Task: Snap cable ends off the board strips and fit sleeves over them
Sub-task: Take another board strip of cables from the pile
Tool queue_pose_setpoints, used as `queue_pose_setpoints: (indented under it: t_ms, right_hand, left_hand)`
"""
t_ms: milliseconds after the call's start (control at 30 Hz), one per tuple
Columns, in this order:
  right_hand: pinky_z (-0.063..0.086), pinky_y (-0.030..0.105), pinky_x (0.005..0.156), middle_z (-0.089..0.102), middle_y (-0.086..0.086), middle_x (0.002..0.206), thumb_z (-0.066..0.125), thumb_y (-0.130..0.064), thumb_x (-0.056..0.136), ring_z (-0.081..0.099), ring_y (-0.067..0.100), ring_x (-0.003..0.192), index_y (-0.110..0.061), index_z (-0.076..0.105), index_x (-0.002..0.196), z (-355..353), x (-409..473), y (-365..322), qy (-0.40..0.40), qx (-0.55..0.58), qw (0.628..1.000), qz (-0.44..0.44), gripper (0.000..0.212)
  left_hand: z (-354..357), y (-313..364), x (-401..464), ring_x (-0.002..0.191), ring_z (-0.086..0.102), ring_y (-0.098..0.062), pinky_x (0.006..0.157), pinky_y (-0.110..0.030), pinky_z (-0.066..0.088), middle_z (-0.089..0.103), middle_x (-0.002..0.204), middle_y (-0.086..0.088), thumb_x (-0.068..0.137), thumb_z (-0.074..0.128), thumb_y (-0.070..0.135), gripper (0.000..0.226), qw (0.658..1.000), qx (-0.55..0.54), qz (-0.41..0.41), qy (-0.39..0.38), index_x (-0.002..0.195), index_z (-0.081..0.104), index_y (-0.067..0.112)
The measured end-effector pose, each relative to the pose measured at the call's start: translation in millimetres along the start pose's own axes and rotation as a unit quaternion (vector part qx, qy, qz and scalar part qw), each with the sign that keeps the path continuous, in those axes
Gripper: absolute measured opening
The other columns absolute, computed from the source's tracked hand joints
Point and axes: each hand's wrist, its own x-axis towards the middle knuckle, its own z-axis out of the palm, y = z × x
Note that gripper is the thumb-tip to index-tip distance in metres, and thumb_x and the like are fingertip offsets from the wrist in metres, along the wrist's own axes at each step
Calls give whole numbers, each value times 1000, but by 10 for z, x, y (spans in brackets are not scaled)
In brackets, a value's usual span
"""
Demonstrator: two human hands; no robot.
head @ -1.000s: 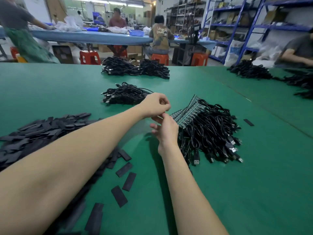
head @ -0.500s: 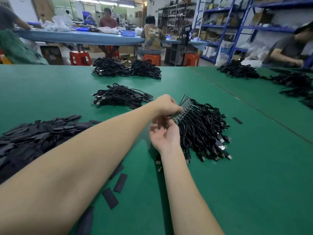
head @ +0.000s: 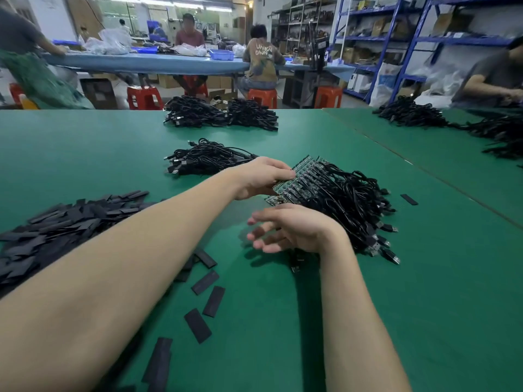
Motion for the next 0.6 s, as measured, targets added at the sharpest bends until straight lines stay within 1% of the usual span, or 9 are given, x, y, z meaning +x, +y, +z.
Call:
queue_pose_setpoints:
  t_ms: [33,100,167,267,367,433,500,533,600]
  right_hand:
    - [60,30,61,73,15,91,60,-24,100,73,24,73,-5,63,106,-6,-92,-31,-30,-43,999,1,20]
    - [59,28,59,72,18,96,57,-23,102,73,23,73,-2,63,109,-8,-282,-144,-64,-79,995,-1,23]
    - [58,26,58,73,19,99,56,-25,103,73,22,73,-1,65,109,-20,-428,-243,-62,-96,993,-18,26]
    - [54,22,53,75,15,90,55,-25,103,71,17,67,-4,68,106,-64,-555,-354,20,-90,993,-79,24]
    - [51,19,50,76,11,87,57,-27,102,70,14,65,-7,69,107,-123,-592,-403,79,-26,986,-147,23]
    - [48,17,47,77,7,86,60,-26,101,68,11,61,-9,71,107,-157,-596,-428,124,17,973,-195,21]
    - [44,15,46,78,2,85,62,-26,99,61,8,57,-14,72,103,-178,-583,-454,204,29,947,-246,17]
    - [42,14,50,78,-2,85,62,-28,97,59,6,57,-18,73,101,-178,-561,-464,261,10,928,-266,15]
    - [43,14,63,76,-12,86,61,-37,96,61,-1,68,-26,73,100,-186,-488,-461,384,-75,876,-283,17]
  left_hand:
    - [-25,-12,-15,77,44,-8,57,-16,41,56,85,6,98,64,21,8,1000,-4,1,-2,91,68,21]
    - [-68,-34,-60,76,48,-6,56,-16,43,58,84,7,98,64,19,9,1000,-20,7,-7,90,68,20]
    - [-123,-57,-104,70,54,-2,53,-15,45,61,83,7,97,64,17,10,999,-49,15,-16,90,70,20]
    - [-223,-75,-182,62,60,5,50,-12,45,63,86,8,97,63,15,11,994,-98,25,-32,91,70,20]
    - [-351,-95,-279,68,61,5,52,-12,46,63,89,8,98,61,14,9,992,-104,27,-62,95,69,19]
    - [-451,-112,-349,76,62,0,59,-16,52,66,93,7,92,65,19,8,989,-113,14,-92,99,69,18]
    - [-553,-116,-399,86,61,-4,70,-22,53,69,100,9,83,72,25,23,987,-117,-2,-106,105,70,19]
    - [-596,-110,-419,92,59,-4,72,-23,53,67,106,11,82,74,26,27,988,-114,-7,-108,107,71,20]
    - [-659,-76,-460,103,54,-2,64,-18,55,60,118,14,78,76,27,30,989,-115,-19,-95,108,71,25]
